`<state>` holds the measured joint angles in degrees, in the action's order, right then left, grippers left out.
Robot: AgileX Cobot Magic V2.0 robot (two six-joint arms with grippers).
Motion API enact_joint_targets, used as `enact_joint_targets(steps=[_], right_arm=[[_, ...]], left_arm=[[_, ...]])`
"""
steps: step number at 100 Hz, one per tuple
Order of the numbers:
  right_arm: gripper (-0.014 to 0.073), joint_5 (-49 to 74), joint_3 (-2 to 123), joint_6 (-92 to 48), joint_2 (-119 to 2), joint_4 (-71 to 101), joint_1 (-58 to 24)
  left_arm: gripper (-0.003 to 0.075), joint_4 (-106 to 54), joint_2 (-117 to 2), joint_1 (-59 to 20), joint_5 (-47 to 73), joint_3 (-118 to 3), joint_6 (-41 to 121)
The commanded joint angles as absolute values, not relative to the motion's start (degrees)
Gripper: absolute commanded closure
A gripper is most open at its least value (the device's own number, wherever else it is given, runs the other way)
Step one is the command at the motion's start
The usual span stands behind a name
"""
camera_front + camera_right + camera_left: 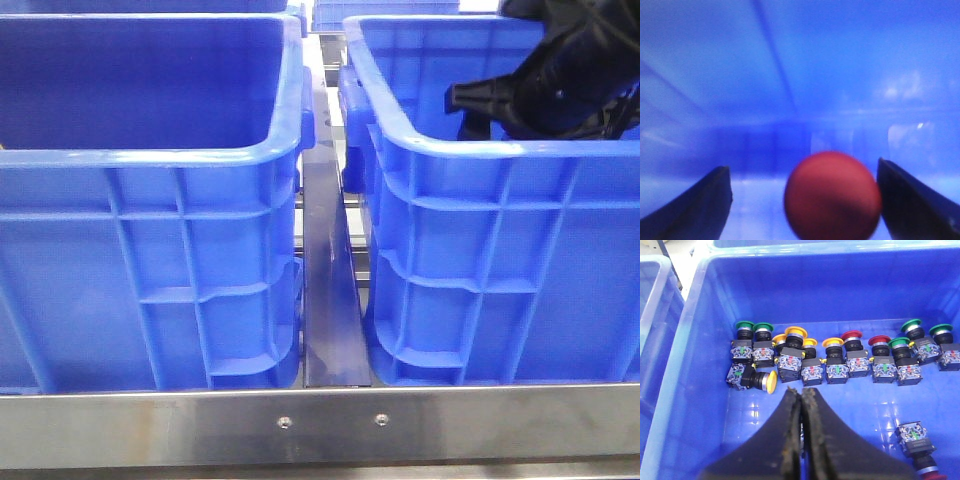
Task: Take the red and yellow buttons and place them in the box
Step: 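Carry the red button into the empty crate and open the right gripper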
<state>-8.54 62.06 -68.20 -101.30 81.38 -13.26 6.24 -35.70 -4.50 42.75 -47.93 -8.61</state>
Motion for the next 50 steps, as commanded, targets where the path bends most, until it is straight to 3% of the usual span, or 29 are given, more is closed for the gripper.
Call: enact_joint_targets(steps=[1,50], right_arm=[[-0.0022,-9.2,62.1,-68.4,-95.9,81.0,-13.2],[-0.0022,-4.9,45.6,-70.4,-64.7,81.0,-13.2]], left_arm=[[0.0739,6.5,-35.8,-4.4,38.6,-49.4,-9.2],[0.0739,6.5,-35.8,-4.4,38.6,-49.4,-9.2]])
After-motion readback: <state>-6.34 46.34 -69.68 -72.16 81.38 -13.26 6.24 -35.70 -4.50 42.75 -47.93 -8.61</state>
